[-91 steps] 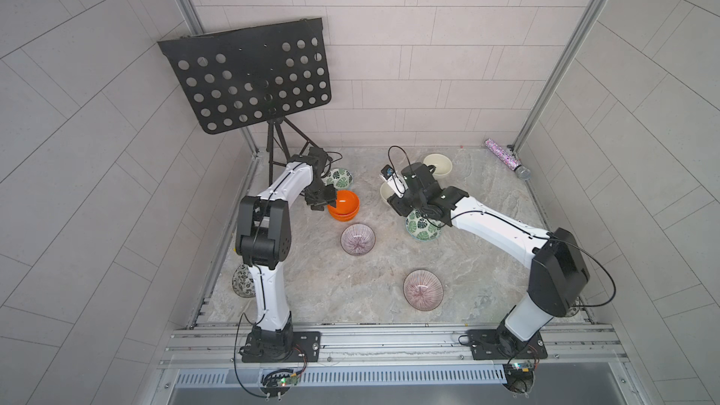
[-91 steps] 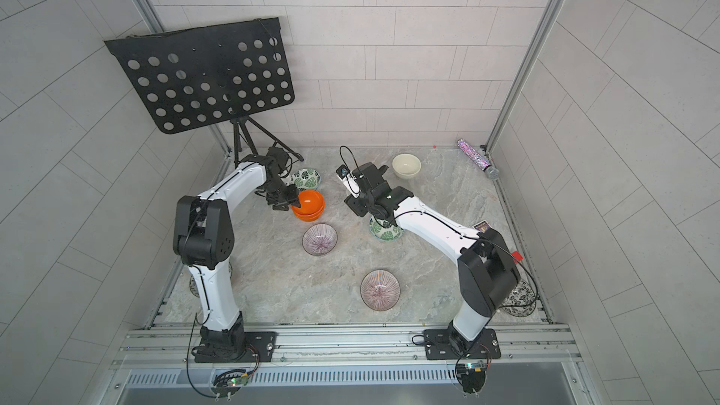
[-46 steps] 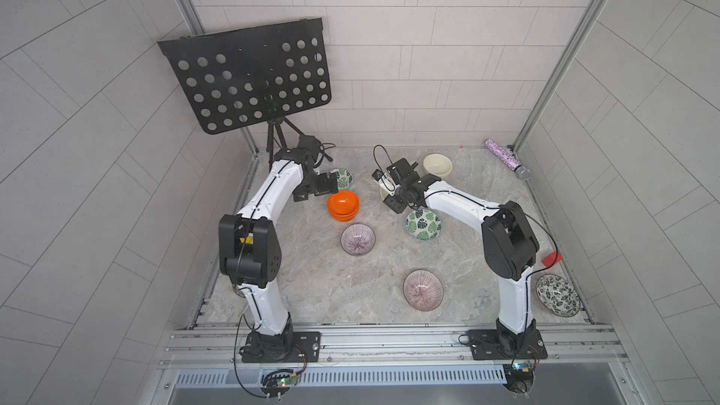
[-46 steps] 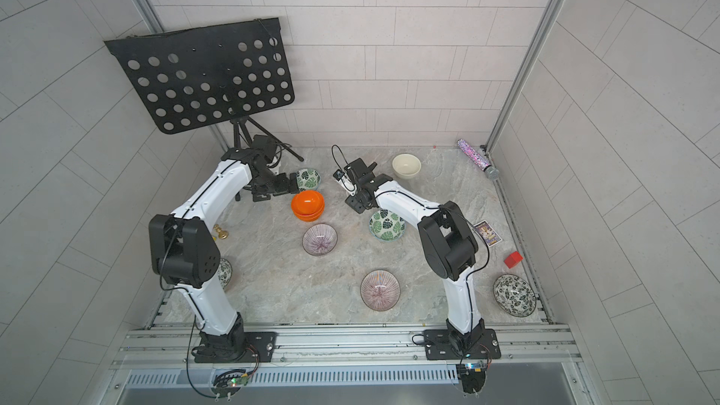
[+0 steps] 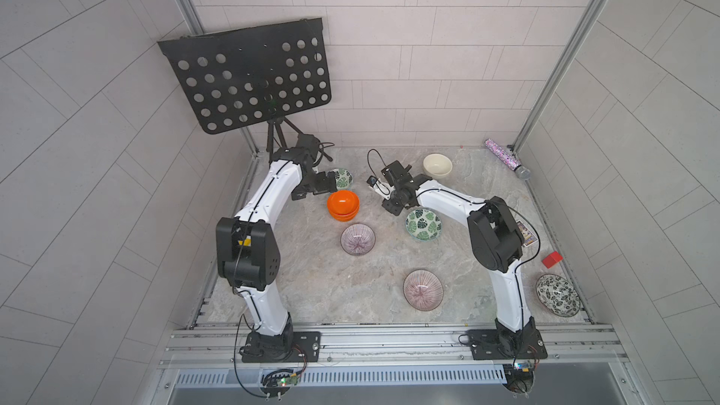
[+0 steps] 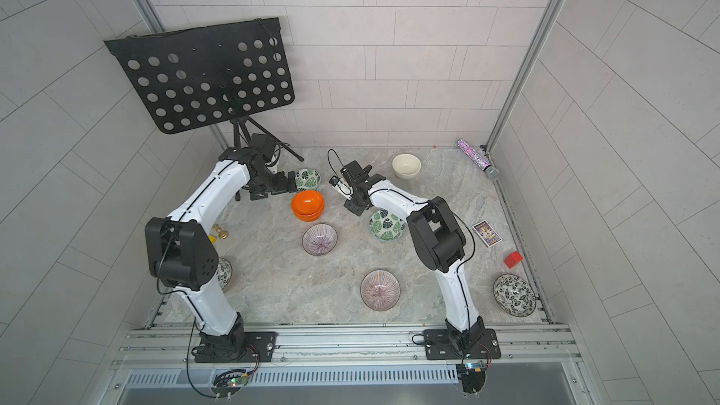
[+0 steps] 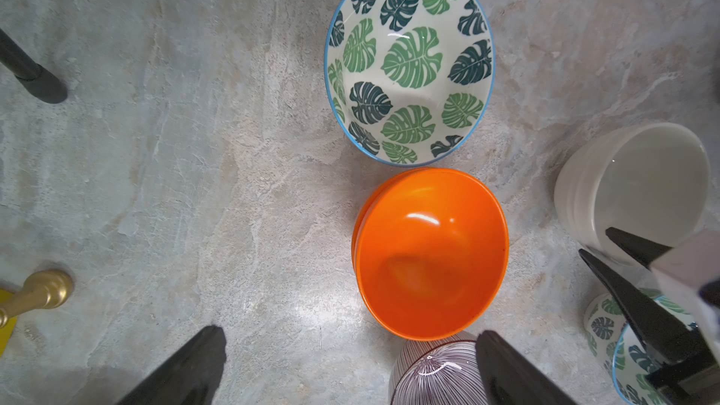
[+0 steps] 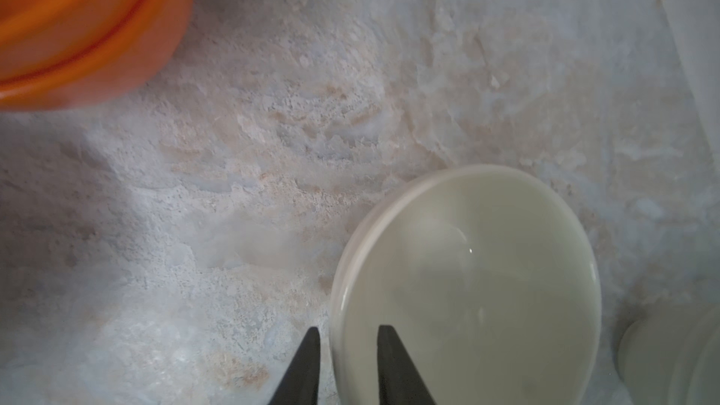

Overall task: Stack the bowls
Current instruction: Place the bowl in the bowl, then move the bowl to the center of the board.

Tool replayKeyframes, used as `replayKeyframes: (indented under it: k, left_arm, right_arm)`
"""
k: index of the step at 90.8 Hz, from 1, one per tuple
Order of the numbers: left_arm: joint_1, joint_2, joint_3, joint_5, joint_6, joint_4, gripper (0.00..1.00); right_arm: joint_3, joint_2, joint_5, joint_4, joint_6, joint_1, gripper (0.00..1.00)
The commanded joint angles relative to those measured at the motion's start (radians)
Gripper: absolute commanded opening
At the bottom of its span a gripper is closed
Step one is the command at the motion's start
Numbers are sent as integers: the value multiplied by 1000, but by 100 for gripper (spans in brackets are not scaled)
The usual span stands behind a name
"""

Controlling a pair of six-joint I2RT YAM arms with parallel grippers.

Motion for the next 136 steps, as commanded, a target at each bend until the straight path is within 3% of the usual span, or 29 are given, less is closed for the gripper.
replayKeyframes:
  k: [1,20,82,107,136]
  left_arm:
    - [0,-29,4,-8,9,-17,100]
    - [8,-39,2,-10,2,-9,100]
    - [25,-31,-4,7,0,-3,100]
    - [26,-34,-14,8,-2,4,100]
    - [33,-43,-24,3,-2,5,100]
  right_arm:
    - [21,7,-22,-9,-13,-3,17]
    - [21,-16,-76,-24,-10,1,2]
    - [39,-35,-187,-97,-7,110,3]
    - [39,-22,-172,-87,-3,110,11]
    - [35,-40,-151,-64,11,109,32]
